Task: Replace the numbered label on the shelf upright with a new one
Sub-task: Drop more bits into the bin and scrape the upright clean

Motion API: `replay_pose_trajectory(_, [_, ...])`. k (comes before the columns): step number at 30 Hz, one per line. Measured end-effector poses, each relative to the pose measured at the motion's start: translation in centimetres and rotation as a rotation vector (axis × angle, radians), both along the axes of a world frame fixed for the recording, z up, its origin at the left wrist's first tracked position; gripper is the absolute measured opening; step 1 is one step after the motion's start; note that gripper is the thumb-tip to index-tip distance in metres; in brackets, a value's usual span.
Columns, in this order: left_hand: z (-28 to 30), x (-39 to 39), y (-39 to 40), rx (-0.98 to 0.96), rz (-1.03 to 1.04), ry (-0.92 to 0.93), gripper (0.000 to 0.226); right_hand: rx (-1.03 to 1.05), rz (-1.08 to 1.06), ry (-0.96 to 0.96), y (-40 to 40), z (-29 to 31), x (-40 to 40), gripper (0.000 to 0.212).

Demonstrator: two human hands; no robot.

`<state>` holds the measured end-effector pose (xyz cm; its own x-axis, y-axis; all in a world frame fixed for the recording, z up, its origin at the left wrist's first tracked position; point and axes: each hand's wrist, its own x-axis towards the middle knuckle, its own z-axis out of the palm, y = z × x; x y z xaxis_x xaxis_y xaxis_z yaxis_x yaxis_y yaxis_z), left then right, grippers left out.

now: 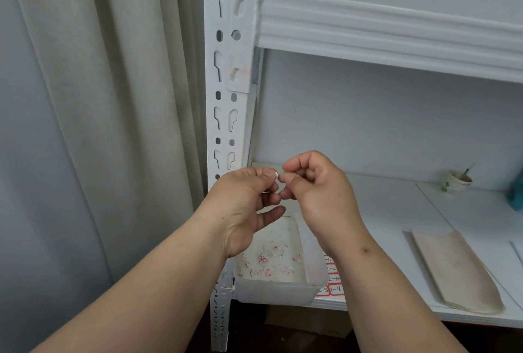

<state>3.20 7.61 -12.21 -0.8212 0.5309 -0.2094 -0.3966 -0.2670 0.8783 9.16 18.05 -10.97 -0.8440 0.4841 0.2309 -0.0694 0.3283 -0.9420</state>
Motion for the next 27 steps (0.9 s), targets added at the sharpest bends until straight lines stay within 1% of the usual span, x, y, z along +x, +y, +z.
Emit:
replay_pose_trajectory(3, [-0.2,0.0,0.3,0.023,-0.021,-0.071,0.014,-0.069,0.019,0.017,0.5,-0.2,-0.1,0.019])
replay_pose_trajectory(6, [-0.5,-0.1,0.4,0.051,-0.074,-0.136,0.009,-0.093,0.034,0.027,0.8,-0.6,-0.2,0.013])
replay_pose_trajectory(9, [-0.8,-0.1,0.4,0.070,-0.124,-0.195,0.021,-0.091,0.063,0.026,1.0,-1.0,-0.1,0.011])
replay_pose_trajectory(11, [-1.0,-0.2,0.4,0.067,-0.143,-0.226,0.028,-0.069,0.078,0.031,1.0,-1.2,-0.1,0.014])
replay_pose_trajectory(13, [-1.2,-0.4,0.4,0.053,-0.140,-0.241,0.028,-0.011,0.076,0.037,1.0,-1.3,-0.1,0.018])
replay_pose_trajectory(16, [-1.4,-0.5,0.6,0.038,-0.118,-0.248,0.017,0.083,0.050,0.050,1.1,-1.6,-0.4,0.024])
replay_pose_trajectory(18, [-1.4,-0.5,0.7,0.024,-0.098,-0.237,0.012,0.112,0.037,0.059,1.3,-1.9,-0.6,0.023])
replay_pose_trajectory(21, [-1.3,-0.6,0.9,-0.008,-0.060,-0.204,0.011,0.182,0.025,0.069,1.5,-2.4,-1.0,0.019])
replay_pose_trajectory(25, [-1.4,-0.8,0.9,-0.036,-0.051,-0.201,0.009,0.459,-0.015,0.051,1.9,-2.6,-1.2,0.011])
replay_pose_trajectory(27, [-1.4,-0.9,0.9,-0.036,-0.054,-0.222,0.009,0.557,-0.004,0.051,2.1,-2.4,-1.2,0.010])
